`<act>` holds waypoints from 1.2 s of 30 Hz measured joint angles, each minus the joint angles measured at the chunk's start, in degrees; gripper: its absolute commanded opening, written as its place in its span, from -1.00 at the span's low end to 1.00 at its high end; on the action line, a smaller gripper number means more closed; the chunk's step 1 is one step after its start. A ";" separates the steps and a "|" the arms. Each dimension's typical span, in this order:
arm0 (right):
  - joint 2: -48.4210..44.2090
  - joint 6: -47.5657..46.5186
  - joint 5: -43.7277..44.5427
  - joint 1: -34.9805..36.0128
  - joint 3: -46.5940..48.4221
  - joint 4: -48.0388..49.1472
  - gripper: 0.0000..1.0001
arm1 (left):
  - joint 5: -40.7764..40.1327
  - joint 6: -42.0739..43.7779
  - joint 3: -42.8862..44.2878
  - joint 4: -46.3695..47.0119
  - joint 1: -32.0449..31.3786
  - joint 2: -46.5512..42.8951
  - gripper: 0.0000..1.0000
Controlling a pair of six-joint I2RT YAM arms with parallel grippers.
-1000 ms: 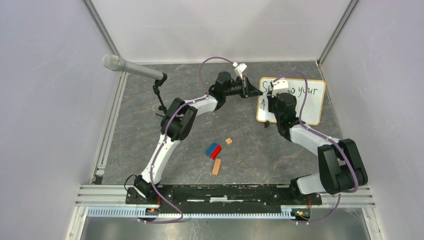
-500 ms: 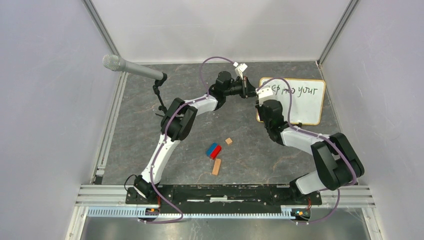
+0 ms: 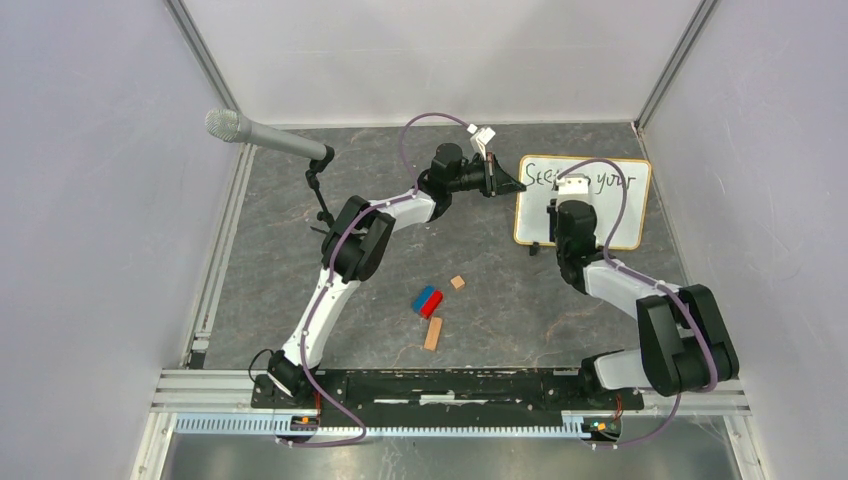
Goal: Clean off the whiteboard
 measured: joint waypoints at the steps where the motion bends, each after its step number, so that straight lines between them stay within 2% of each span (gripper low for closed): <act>1: -0.15 0.02 0.33 -0.42 -0.07 0.00 -0.87 | 0.07 0.00 0.00 0.02 0.00 0.00 -0.95; 5: -0.02 -0.24 0.44 -0.28 -0.07 0.09 -0.88 | 0.15 0.00 0.00 0.00 0.00 -0.02 -0.95; 11: 2.40 -3.67 1.95 6.67 0.66 0.98 -0.87 | 0.13 0.13 0.00 -0.04 0.04 -0.02 -0.95; 14: 4.63 -4.28 1.38 9.49 3.67 0.50 -0.87 | 0.11 0.28 0.00 -0.07 0.04 -0.02 -0.95; 19: 7.06 -2.95 2.40 9.81 8.76 -0.46 -0.86 | -0.02 0.33 0.00 -0.13 0.04 -0.02 -0.95; 24: 6.49 1.11 1.77 6.38 9.64 -0.57 -0.85 | -0.17 0.48 0.00 -0.22 0.02 -0.02 -0.95; 30: 2.99 4.15 2.60 -4.20 5.86 0.72 -0.85 | 0.09 0.52 0.00 -0.20 0.00 -0.04 -0.95; 32: 2.23 4.42 3.02 -6.14 4.68 0.63 -0.85 | 0.17 0.66 0.00 -0.22 0.00 -0.07 -0.82; 35: 0.98 4.42 2.21 -6.51 3.21 0.61 -0.84 | 0.46 1.05 0.00 -0.26 0.00 -0.13 -0.23; 36: 0.44 4.42 1.75 -6.51 2.64 0.59 -0.84 | 0.74 1.27 -0.02 -0.48 0.00 -0.22 -0.11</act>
